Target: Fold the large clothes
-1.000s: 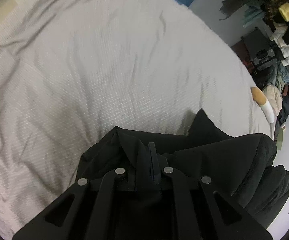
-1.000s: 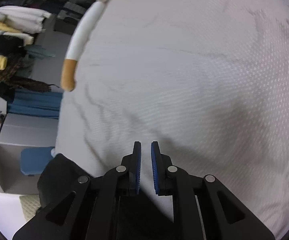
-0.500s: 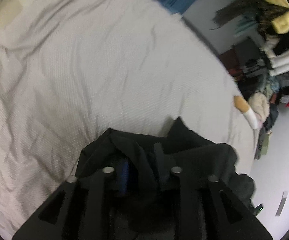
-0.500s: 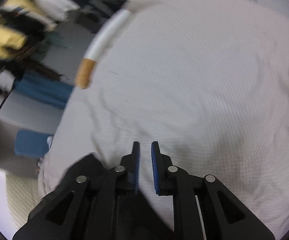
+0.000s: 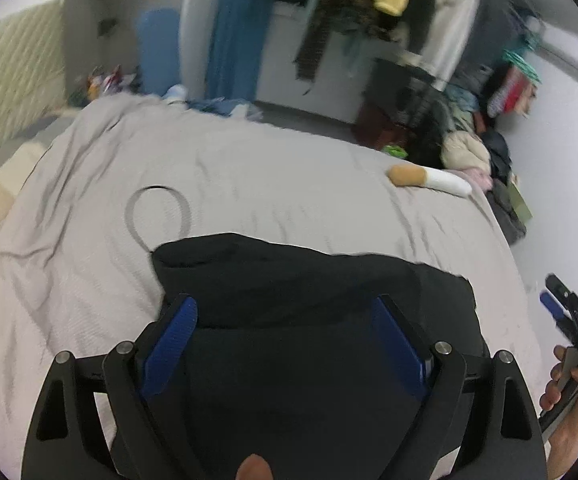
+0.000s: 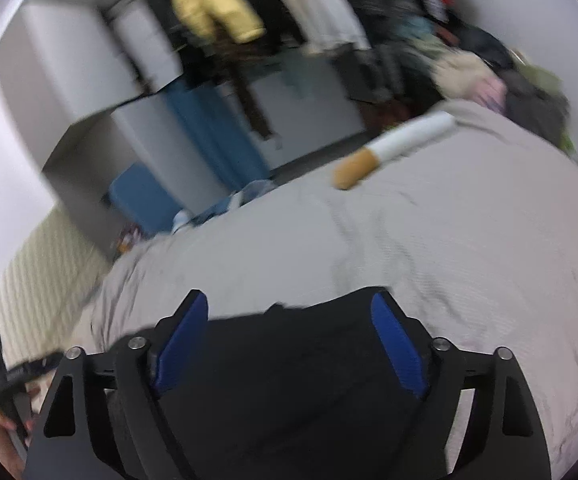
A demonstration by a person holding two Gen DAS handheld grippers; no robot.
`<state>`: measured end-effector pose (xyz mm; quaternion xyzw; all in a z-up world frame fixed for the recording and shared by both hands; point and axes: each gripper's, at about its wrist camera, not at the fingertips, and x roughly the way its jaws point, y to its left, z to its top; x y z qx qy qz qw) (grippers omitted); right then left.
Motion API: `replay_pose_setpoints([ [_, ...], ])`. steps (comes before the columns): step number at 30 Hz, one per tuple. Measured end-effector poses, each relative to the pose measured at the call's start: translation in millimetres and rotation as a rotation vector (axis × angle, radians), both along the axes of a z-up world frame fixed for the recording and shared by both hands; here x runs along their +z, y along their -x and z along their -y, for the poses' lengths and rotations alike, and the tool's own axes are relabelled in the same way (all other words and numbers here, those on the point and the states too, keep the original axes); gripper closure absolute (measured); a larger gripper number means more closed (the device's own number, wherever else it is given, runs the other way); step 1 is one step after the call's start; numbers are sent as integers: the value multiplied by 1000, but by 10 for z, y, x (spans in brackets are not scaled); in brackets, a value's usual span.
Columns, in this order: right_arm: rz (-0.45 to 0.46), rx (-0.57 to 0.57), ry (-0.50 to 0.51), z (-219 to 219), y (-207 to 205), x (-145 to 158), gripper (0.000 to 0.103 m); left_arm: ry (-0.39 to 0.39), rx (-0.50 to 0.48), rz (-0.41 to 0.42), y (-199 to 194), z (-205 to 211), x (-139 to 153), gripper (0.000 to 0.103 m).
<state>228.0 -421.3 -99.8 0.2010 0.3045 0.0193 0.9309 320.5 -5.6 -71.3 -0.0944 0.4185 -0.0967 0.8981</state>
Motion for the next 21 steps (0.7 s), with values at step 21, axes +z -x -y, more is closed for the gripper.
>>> replay_pose_setpoints([
  [21, -75, 180, 384, -1274, -610, -1166, 0, -130, -37, 77, -550, 654, -1308, 0],
])
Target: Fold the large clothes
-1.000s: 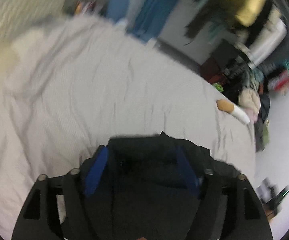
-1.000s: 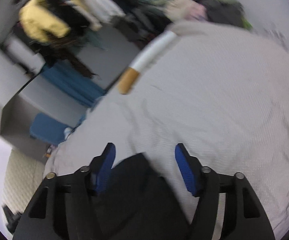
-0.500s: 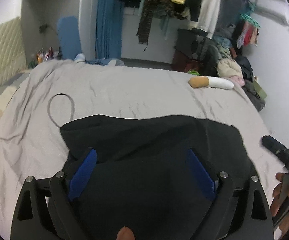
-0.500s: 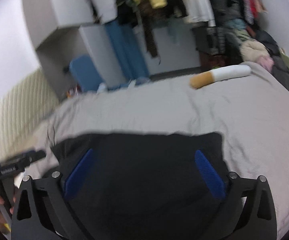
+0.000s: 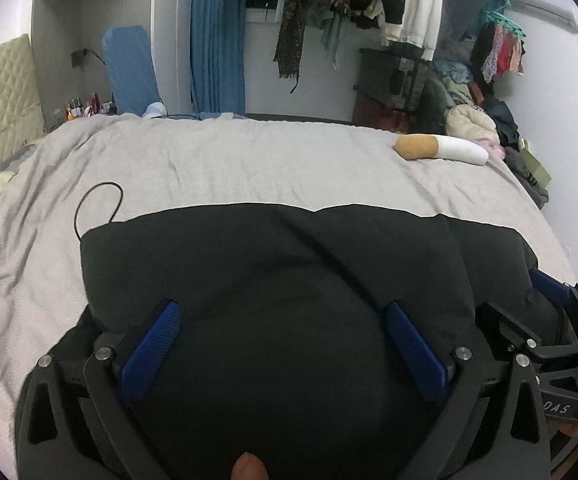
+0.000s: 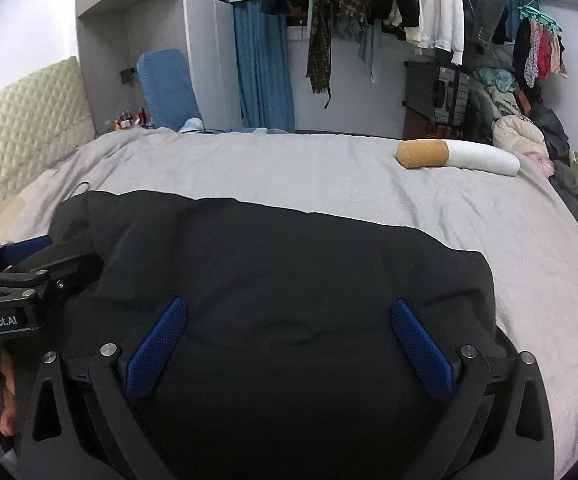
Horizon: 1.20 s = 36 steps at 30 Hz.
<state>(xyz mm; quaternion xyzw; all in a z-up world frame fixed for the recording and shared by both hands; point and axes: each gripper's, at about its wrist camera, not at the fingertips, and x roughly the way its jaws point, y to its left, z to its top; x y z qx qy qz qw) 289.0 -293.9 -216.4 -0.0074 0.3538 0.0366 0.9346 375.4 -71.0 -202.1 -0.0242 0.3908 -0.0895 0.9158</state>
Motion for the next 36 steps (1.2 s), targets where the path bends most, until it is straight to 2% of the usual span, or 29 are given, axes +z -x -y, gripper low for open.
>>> replay_pose_setpoints([
  [6, -3, -12, -18, 27, -329, -100, 0, -2, 17, -12, -383, 2, -132, 0],
  [14, -72, -15, -16, 24, -738, -191, 0, -22, 38, -73, -781, -45, -263, 0],
  [19, -67, -7, -8, 94, -606, -134, 0, -18, 49, -70, -624, -255, -215, 0],
  [22, -45, -25, -17, 241, -444, -101, 0, -64, 79, -31, -417, -433, -165, 0],
  [25, -35, -53, -7, 414, -312, -72, 0, -105, 112, -28, -253, -676, -171, 0],
  [27, -34, -61, 2, 535, -203, -63, 0, -91, 125, -45, -181, -831, -227, 0],
  [30, -29, -66, 31, 678, -62, -98, 0, -22, 128, -76, -103, -1024, -376, 0],
  [32, -47, -54, -1, 761, -17, -193, 0, 8, 123, -76, -65, -1066, -477, 0],
  [34, -46, -51, -35, 778, -11, -265, 0, 8, 116, -64, -43, -1051, -562, 0],
  [36, -36, -39, -17, 703, -26, -335, 0, 2, 117, -57, -29, -1001, -625, 0],
])
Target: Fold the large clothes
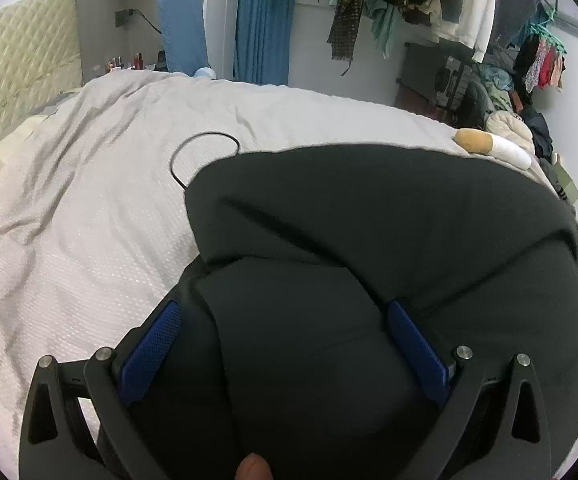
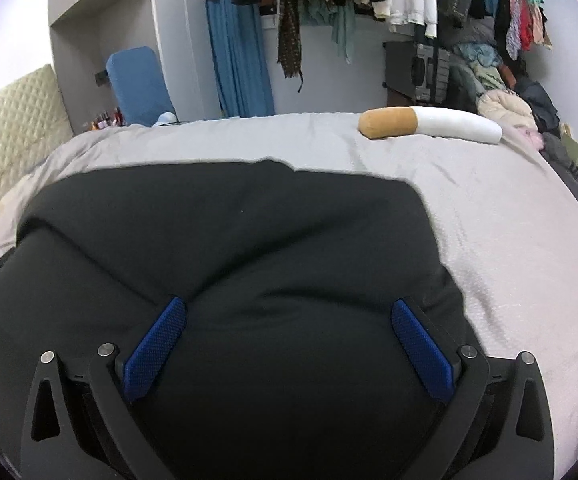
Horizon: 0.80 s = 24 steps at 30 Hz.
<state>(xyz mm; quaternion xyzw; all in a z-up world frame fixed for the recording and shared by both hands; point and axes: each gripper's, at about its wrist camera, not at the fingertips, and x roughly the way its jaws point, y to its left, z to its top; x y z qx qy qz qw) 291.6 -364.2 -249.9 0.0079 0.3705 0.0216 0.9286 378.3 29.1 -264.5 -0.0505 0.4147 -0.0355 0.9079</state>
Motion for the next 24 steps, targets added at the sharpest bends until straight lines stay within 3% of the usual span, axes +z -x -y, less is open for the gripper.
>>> replay_pose_setpoints([
  [4, -16, 8, 33, -81, -64, -13, 0, -10, -5, -19, -42, 0, -7, 0],
  [7, -34, -5, 2, -8, -123, 67, 0, -26, -4, -3, -79, 8, 134, 0],
  [9, -14, -6, -14, 5, -174, 161, 0, -76, -17, 57, -127, 91, 258, 0],
  [12, -19, -15, 24, -3, -333, 173, 0, -133, -15, 41, -331, 182, 249, 0],
  [17, -85, -5, -49, 88, -559, -27, 0, -91, -25, 3, -464, 185, 45, 0],
  [21, -76, 6, -46, 54, -575, -99, 0, -21, -25, -10, -489, 110, -45, 0],
  [24, -84, 1, -32, 38, -566, -90, 0, -29, -20, -27, -522, 96, 13, 0],
])
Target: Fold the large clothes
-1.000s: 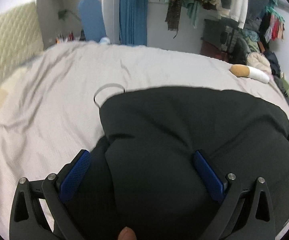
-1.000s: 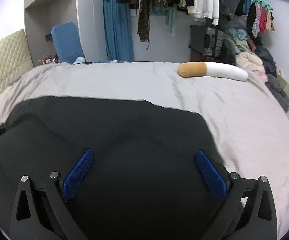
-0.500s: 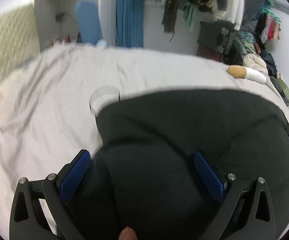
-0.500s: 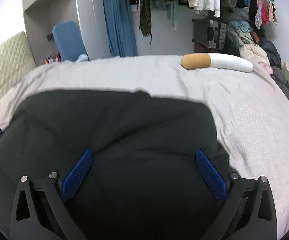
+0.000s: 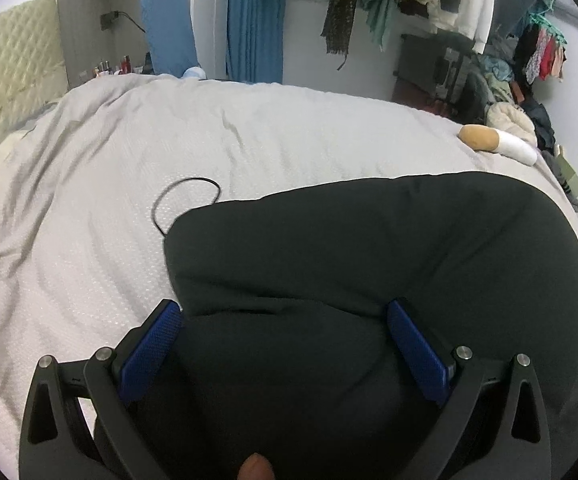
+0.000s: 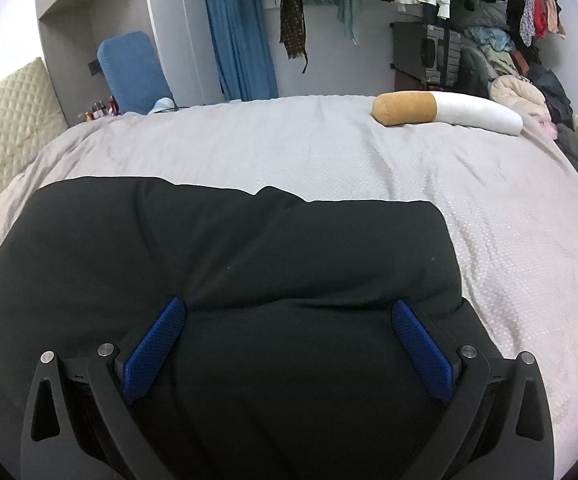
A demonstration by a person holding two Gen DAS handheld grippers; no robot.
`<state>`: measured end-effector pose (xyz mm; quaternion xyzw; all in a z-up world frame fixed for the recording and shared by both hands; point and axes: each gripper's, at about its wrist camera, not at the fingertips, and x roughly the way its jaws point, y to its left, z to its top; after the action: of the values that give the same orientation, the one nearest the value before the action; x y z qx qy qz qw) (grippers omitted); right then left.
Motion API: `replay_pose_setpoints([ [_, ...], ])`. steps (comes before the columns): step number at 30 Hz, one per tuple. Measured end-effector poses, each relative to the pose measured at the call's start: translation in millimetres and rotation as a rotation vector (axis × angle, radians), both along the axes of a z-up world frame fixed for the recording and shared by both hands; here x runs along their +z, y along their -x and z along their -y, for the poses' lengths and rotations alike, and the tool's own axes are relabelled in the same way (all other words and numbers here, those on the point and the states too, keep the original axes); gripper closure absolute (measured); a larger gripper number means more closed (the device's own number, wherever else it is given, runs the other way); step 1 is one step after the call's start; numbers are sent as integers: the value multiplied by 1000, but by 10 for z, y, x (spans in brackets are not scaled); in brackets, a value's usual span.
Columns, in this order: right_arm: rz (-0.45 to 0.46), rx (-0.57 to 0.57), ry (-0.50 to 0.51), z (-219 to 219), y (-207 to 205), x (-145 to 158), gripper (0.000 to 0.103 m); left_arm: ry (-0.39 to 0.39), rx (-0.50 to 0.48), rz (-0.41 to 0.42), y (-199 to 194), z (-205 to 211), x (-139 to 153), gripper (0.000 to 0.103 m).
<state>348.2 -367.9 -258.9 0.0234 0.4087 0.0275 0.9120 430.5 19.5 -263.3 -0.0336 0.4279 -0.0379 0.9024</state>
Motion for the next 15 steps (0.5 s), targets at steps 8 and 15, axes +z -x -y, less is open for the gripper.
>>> replay_pose_setpoints([
  [8, 77, -15, -22, 7, 365, 543, 0, -6, 15, 69, 354, 14, 706, 0],
  [15, 189, 9, -48, -159, 839, 1522, 0, -26, 23, 163, 947, 52, 1792, 0],
])
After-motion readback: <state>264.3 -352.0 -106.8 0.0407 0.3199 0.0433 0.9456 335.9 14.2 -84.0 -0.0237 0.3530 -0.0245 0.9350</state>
